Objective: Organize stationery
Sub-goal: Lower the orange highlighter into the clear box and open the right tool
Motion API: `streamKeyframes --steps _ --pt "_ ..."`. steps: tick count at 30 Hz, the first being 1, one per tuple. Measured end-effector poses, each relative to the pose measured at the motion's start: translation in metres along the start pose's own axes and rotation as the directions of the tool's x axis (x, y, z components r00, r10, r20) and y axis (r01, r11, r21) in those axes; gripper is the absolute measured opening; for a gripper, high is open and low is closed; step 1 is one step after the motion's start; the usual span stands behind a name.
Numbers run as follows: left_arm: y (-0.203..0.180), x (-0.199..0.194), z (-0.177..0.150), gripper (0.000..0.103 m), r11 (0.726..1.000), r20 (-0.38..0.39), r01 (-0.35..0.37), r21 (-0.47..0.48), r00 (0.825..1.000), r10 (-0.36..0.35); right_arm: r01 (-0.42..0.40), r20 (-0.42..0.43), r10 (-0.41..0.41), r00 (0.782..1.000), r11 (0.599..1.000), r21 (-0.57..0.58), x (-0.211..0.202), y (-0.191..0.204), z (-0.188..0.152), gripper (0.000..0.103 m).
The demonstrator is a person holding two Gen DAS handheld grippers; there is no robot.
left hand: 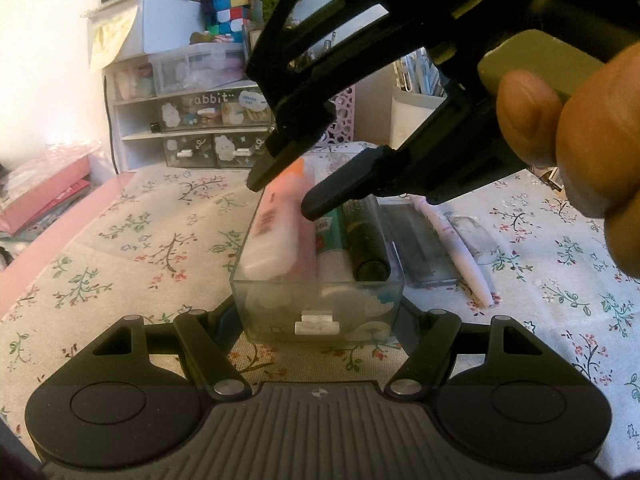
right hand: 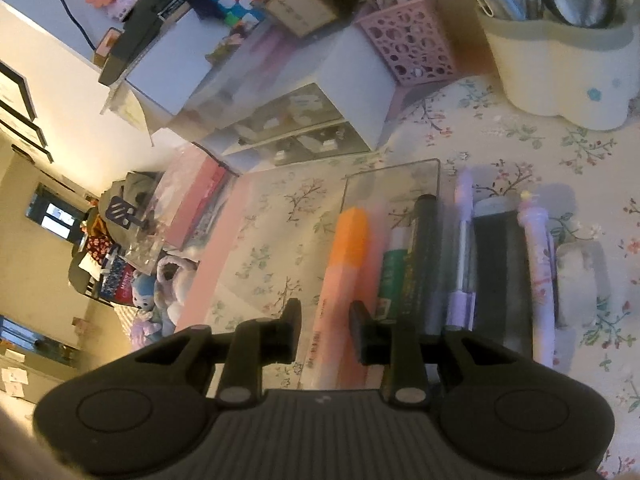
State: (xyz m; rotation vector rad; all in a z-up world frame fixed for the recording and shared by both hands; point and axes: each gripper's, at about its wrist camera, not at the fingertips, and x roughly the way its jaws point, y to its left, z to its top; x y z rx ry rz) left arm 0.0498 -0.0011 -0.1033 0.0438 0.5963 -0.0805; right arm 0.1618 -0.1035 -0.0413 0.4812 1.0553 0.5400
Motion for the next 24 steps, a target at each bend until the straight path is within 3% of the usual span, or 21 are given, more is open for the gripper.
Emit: streamKeyframes --steps 5,9,14,18,22,24 --pt "0.000 0.000 0.000 0.072 1.000 0.001 0.000 -0.001 1.000 0.000 -0.021 0.022 0.022 1.000 1.000 -0.006 -0.008 -0.006 0.000 0.029" --pt "0.000 -0.001 -0.001 0.072 1.000 0.004 0.000 -0.005 1.000 0.000 -0.052 0.107 0.049 0.993 0.998 0.018 -0.034 -0.022 0.002 0.029" --pt "0.000 -0.003 -0.002 0.072 1.000 0.007 -0.001 -0.010 1.000 0.001 0.029 0.234 -0.053 0.971 0.994 0.105 -0.073 -0.066 0.003 0.029" --pt "0.004 -0.005 -0.002 0.072 1.000 0.001 -0.009 -0.027 1.000 0.009 0.130 0.248 -0.166 0.954 0.980 0.153 -0.082 -0.092 -0.004 0.029" --pt "0.007 -0.006 -0.003 0.072 1.000 0.005 -0.013 -0.027 1.000 0.013 0.181 0.242 -0.207 0.948 0.975 0.126 -0.079 -0.095 -0.010 0.029" --pt "0.008 -0.007 -0.004 0.072 0.999 0.007 -0.018 -0.030 1.000 0.018 0.173 0.239 -0.190 0.952 0.981 0.088 -0.076 -0.089 -0.010 0.029"
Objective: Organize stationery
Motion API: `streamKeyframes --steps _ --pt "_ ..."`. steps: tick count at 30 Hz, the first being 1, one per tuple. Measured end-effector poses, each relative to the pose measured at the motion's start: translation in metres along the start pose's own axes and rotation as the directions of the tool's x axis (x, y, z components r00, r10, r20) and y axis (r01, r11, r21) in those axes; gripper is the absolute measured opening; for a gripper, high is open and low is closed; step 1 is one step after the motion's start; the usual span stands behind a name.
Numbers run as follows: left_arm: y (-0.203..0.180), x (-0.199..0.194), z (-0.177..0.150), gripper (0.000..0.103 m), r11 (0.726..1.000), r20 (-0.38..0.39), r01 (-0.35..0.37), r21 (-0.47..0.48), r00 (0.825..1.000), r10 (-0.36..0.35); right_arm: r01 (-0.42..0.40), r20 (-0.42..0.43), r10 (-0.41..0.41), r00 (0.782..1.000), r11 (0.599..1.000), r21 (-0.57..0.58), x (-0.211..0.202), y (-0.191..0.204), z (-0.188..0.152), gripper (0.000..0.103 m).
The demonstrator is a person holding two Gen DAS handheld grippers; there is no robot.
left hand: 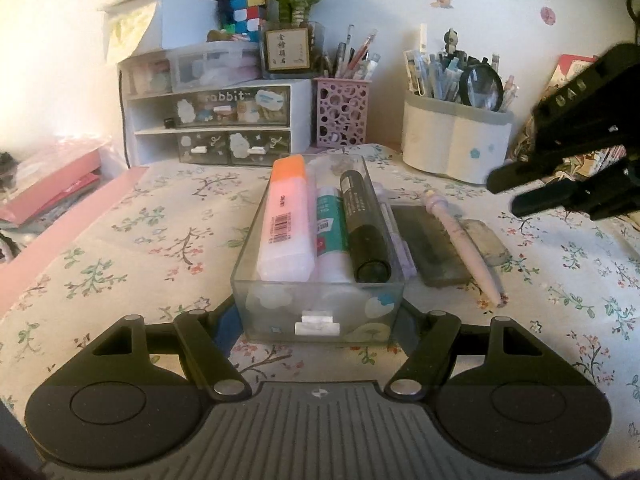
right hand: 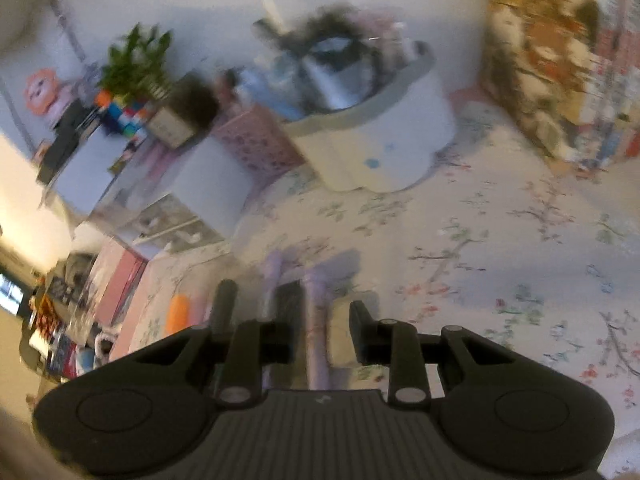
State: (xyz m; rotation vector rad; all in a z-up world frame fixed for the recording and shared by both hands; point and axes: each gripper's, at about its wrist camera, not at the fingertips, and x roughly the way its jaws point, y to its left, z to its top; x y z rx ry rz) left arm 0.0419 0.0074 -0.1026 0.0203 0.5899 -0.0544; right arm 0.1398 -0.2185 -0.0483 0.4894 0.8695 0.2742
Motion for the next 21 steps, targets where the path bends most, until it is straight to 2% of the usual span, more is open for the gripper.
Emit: streamKeyframes --steps 2,9,11,12,15,19,21 --pt "0.001 -0.001 -0.001 0.072 1.000 0.000 -0.005 -0.003 1.000 0.005 -0.030 -0.020 0.029 0.999 0.998 -0.056 0.006 0.012 -0.003 0.029" --pt "0.004 -0.004 -0.003 0.072 1.000 -0.001 -0.010 0.004 1.000 0.010 -0.040 -0.090 0.022 0.996 0.980 -0.196 0.034 0.039 -0.015 0.027" --pt "0.004 -0.004 -0.003 0.072 1.000 0.001 -0.010 0.006 1.000 0.010 0.019 -0.090 -0.044 0.995 0.967 -0.254 0.042 0.044 -0.016 0.027" --pt "0.004 -0.004 -0.003 0.072 1.000 0.002 -0.010 0.007 1.000 0.010 0.050 -0.079 -0.074 0.994 0.959 -0.279 0.043 0.046 -0.016 0.024" --pt "0.004 -0.004 -0.003 0.072 1.000 0.001 -0.011 0.008 1.000 0.011 0.055 -0.094 -0.088 0.992 0.949 -0.311 0.049 0.050 -0.014 0.024" --pt "0.004 -0.004 -0.002 0.072 1.000 -0.001 -0.010 0.007 1.000 0.010 0.109 -0.122 -0.176 0.977 0.900 -0.421 0.063 0.065 -0.021 0.027" --pt "0.004 -0.004 -0.002 0.072 1.000 -0.002 -0.012 0.005 1.000 0.012 0.109 -0.125 -0.175 0.977 0.903 -0.417 0.067 0.065 -0.018 0.030"
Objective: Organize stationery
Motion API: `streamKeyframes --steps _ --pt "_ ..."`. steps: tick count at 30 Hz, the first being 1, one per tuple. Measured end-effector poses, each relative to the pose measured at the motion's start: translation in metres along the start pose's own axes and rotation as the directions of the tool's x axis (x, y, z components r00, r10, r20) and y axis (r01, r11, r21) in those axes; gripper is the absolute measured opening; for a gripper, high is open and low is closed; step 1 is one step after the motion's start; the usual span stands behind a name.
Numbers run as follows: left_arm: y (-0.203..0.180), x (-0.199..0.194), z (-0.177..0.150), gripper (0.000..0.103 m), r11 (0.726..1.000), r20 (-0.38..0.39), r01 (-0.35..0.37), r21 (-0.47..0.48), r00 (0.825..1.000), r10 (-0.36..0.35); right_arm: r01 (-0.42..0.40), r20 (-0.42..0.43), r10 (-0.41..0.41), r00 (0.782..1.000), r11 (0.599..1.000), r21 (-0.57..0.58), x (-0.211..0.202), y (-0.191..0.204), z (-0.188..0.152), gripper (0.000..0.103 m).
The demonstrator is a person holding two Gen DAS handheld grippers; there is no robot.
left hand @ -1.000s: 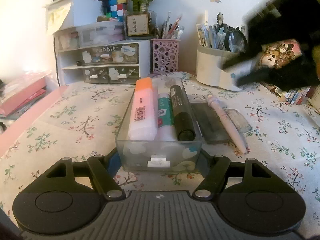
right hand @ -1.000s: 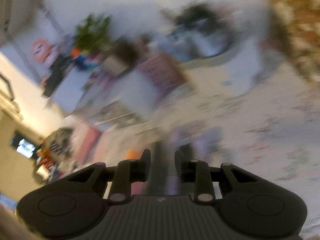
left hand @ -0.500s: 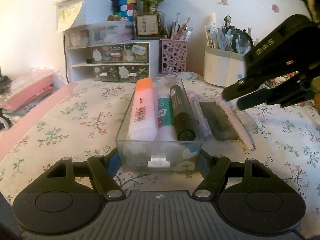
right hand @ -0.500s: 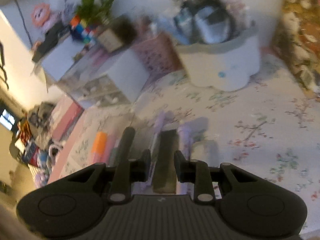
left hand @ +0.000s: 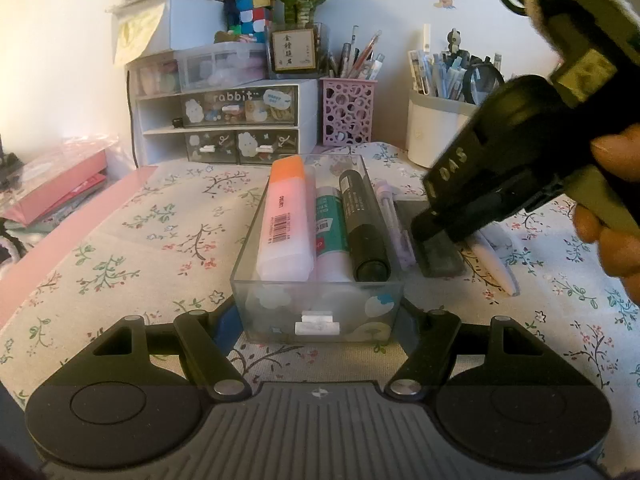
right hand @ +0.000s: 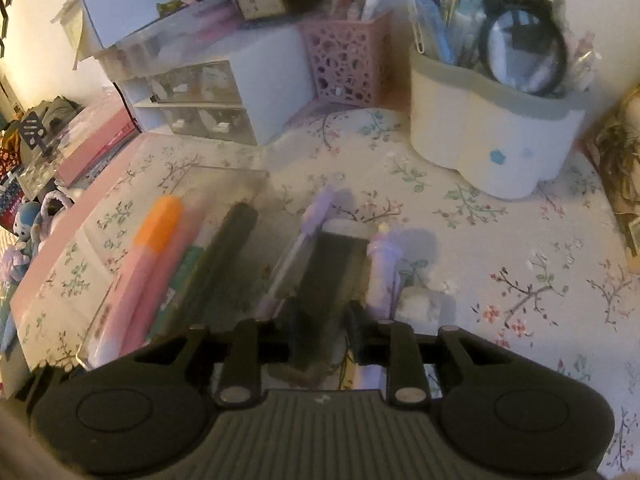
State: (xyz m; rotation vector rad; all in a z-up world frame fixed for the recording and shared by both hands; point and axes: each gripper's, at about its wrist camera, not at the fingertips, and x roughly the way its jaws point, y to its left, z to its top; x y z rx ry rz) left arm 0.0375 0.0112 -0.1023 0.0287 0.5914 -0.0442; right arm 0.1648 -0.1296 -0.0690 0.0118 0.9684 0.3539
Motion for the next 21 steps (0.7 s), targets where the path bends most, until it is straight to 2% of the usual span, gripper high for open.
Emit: streamKeyframes --steps 3,5,10,18,19,20,21 --pt "-0.001 0.000 0.000 0.072 1.000 -0.001 -0.003 0.000 1.000 0.003 0.017 0.003 -0.017 1.000 1.000 -0.024 0.003 0.005 0.002 0.036" --pt "0.000 0.000 0.000 0.072 1.000 0.000 0.000 0.000 1.000 0.000 0.059 0.011 -0.058 0.998 0.995 -0.080 0.004 0.014 0.000 0.036" --pt "0.001 0.000 0.001 0.072 1.000 -0.004 0.000 0.001 1.000 0.000 0.103 0.020 -0.101 0.995 0.987 -0.127 0.003 0.025 -0.006 0.036" --pt "-0.002 0.002 0.001 0.072 1.000 -0.001 -0.006 0.005 1.000 0.006 0.017 0.034 -0.019 0.999 0.998 0.058 -0.006 0.005 -0.009 0.034" --pt "-0.002 0.002 0.001 0.072 1.000 -0.002 -0.006 0.006 1.000 0.006 -0.003 0.033 0.000 0.999 0.996 0.090 -0.007 0.001 -0.009 0.032" --pt "-0.002 0.002 0.002 0.072 1.000 -0.005 -0.005 0.006 1.000 0.005 -0.024 0.033 0.020 0.999 0.991 0.128 -0.009 -0.004 -0.009 0.011" --pt "-0.002 0.002 0.002 0.072 1.000 -0.006 -0.004 0.007 1.000 0.004 -0.037 0.025 0.033 0.999 0.986 0.163 -0.008 -0.008 -0.008 0.006"
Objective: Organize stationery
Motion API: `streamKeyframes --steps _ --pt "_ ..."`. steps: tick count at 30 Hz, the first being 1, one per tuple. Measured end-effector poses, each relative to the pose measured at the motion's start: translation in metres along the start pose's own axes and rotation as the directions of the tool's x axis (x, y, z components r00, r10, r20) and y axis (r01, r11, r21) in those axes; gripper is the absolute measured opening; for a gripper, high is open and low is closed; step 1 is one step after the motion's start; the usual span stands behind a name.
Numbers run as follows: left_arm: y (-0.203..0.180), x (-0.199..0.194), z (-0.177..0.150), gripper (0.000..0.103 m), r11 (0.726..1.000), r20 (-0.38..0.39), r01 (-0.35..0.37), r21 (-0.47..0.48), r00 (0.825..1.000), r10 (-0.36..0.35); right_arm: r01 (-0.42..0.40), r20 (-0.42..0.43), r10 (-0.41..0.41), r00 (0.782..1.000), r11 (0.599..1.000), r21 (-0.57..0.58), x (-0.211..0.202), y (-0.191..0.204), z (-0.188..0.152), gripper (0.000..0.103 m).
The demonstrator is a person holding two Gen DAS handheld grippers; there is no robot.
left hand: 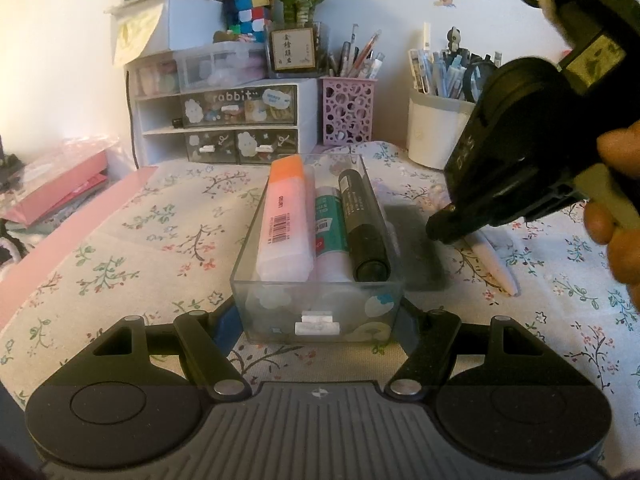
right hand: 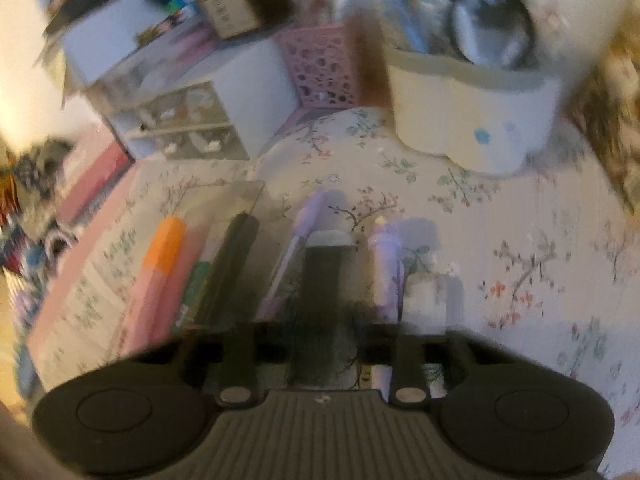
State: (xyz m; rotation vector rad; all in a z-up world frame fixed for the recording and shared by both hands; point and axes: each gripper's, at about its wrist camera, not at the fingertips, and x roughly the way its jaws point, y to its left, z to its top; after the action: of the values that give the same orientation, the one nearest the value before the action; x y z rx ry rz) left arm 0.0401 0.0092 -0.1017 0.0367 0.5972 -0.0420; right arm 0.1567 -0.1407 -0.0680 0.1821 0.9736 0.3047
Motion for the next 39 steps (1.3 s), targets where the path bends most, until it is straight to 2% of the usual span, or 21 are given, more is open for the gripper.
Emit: streamKeyframes --steps 2,3,5,7,8,9,10,13,18,21,24,31,36,39 --pt "0.000 0.000 0.000 0.072 1.000 -0.001 0.002 0.001 1.000 -0.002 -0.050 0.005 0.050 0.999 0.995 0.091 -0.004 -0.011 0.002 0.006" --pt "0.000 0.000 -0.001 0.072 1.000 0.001 0.003 0.002 1.000 -0.003 -0.039 0.004 0.039 0.999 0.992 0.116 -0.004 -0.014 0.002 0.006" --pt "0.000 -0.001 -0.001 0.072 1.000 0.002 0.004 0.000 1.000 -0.004 -0.011 0.000 0.011 1.000 0.998 0.062 -0.001 -0.009 0.001 0.006" --pt "0.000 -0.001 -0.002 0.072 1.000 0.003 -0.003 0.000 1.000 0.003 -0.054 -0.013 0.055 0.998 0.998 0.042 -0.002 -0.005 0.001 0.010" --pt "-0.001 -0.002 -0.002 0.072 1.000 0.001 -0.009 0.001 1.000 0.009 -0.056 -0.016 0.056 0.998 0.998 0.022 -0.003 0.000 0.002 0.015" --pt "-0.001 -0.003 -0.002 0.072 1.000 -0.001 -0.012 0.002 1.000 0.012 -0.042 -0.020 0.042 0.999 0.999 0.000 -0.002 0.004 0.003 0.027" --pt "0.000 -0.004 -0.002 0.072 1.000 -0.002 -0.011 0.000 1.000 0.011 -0.018 -0.022 0.018 1.000 0.999 -0.029 0.001 0.009 0.003 0.035" --pt "0.004 -0.007 -0.005 0.072 1.000 0.005 -0.013 0.002 1.000 0.013 -0.004 -0.022 0.002 1.000 0.996 -0.092 0.006 0.018 0.000 0.045" --pt "0.015 -0.010 -0.008 0.072 1.000 0.012 -0.018 -0.007 1.000 0.018 0.071 -0.003 -0.074 0.997 0.969 -0.236 0.014 0.040 -0.003 0.049" --pt "0.019 -0.010 -0.009 0.072 1.000 0.019 -0.025 -0.016 0.999 0.025 0.113 0.024 -0.111 0.993 0.942 -0.316 0.017 0.050 -0.009 0.049" --pt "0.019 -0.010 -0.009 0.072 1.000 0.020 -0.027 -0.013 0.999 0.027 0.112 0.024 -0.110 0.994 0.944 -0.311 0.016 0.047 -0.007 0.038" --pt "0.017 -0.010 -0.008 0.072 0.999 0.016 -0.031 -0.012 0.999 0.031 0.091 0.030 -0.086 0.996 0.973 -0.212 0.010 0.031 -0.006 0.035" --pt "0.015 -0.009 -0.007 0.072 0.999 0.014 -0.033 -0.008 0.999 0.033 0.043 0.033 -0.040 0.999 0.992 -0.116 0.004 0.021 -0.005 0.035" --pt "0.015 -0.009 -0.007 0.072 0.999 0.012 -0.032 -0.009 0.999 0.032 -0.013 0.038 0.014 0.999 1.000 -0.015 -0.001 0.010 -0.001 0.035"
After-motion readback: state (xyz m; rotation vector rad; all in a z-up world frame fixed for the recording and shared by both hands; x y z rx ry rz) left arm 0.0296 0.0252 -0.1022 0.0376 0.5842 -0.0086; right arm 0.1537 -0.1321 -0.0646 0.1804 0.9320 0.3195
